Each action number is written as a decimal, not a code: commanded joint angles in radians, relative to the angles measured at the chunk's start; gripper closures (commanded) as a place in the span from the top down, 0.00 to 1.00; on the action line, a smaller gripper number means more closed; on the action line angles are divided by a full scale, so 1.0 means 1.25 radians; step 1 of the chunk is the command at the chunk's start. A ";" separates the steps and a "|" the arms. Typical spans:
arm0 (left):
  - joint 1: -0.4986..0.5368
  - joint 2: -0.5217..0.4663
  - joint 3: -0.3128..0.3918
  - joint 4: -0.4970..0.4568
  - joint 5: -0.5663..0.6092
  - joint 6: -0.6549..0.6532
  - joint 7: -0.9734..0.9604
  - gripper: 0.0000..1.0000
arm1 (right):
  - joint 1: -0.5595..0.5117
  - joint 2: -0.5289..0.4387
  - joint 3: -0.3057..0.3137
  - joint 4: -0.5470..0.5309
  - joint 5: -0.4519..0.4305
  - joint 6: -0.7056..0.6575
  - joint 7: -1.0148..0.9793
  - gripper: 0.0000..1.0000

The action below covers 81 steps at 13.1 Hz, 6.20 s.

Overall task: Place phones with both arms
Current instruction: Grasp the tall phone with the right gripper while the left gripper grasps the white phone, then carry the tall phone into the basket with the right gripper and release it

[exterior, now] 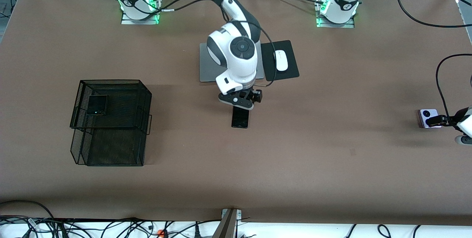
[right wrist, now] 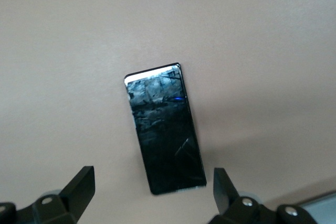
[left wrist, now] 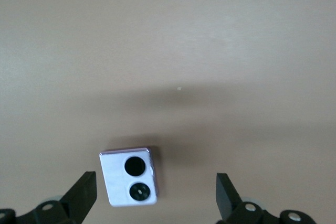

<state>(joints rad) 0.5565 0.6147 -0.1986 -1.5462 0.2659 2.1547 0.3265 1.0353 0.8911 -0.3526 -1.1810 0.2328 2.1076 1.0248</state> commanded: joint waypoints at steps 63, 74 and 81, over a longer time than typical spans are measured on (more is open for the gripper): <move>-0.266 -0.092 -0.376 0.144 0.013 -0.484 -0.448 0.17 | -0.061 -0.539 -0.409 -0.738 -0.008 0.075 -0.871 0.00; -0.524 0.134 -0.371 0.139 0.018 -0.081 -0.790 0.16 | -0.087 -0.471 -0.403 -0.721 0.052 0.106 -0.870 1.00; -0.666 0.242 -0.245 0.137 0.025 0.092 -0.789 0.21 | -0.083 -0.483 -0.411 -0.534 0.049 -0.118 -0.863 1.00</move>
<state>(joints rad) -0.2350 0.9020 -0.5418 -1.4072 0.2691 2.2706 -0.6459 0.9330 0.2967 -0.8578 -1.9511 0.2747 2.0859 -0.0511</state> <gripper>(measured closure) 0.163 0.000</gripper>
